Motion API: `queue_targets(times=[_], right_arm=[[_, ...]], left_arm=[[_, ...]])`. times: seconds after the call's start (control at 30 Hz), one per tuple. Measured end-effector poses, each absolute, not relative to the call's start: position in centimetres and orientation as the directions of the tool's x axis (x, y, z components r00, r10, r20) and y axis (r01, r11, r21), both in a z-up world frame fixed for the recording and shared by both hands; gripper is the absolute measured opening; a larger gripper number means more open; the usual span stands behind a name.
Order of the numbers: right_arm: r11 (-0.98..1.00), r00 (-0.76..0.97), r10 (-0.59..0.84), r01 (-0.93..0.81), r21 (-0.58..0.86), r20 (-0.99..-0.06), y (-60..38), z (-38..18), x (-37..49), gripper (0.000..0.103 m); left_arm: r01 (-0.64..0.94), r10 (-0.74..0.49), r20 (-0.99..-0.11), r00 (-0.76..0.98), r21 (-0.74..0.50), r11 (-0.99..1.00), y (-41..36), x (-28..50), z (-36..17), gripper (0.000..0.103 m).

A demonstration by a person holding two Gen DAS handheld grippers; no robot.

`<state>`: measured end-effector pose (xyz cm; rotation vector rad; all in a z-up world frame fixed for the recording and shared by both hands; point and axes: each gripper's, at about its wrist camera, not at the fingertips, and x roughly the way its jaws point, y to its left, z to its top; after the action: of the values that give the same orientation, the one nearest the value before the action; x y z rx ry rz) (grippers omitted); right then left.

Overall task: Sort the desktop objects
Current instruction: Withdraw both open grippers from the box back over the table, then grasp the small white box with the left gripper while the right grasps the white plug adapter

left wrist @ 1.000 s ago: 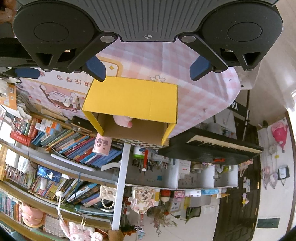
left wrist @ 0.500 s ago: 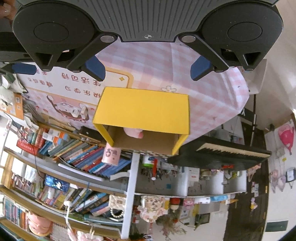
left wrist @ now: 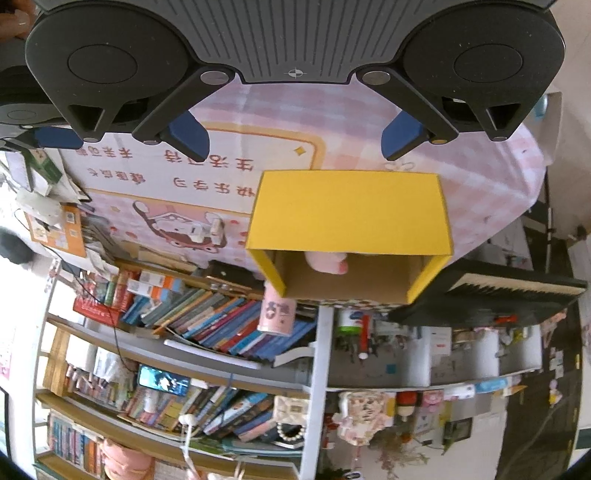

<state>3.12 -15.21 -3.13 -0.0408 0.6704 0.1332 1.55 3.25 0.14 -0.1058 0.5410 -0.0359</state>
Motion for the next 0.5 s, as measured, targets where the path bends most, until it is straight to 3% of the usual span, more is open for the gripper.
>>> queue_targets(times=[0.5], right_arm=[[0.998,0.759,0.066,-0.062,0.028,-0.647,-19.5,-3.7,6.6,0.089]], left_arm=[[0.111,-0.139,-0.525,0.84,-0.084,0.99,-1.3,5.9,-0.3,0.101]])
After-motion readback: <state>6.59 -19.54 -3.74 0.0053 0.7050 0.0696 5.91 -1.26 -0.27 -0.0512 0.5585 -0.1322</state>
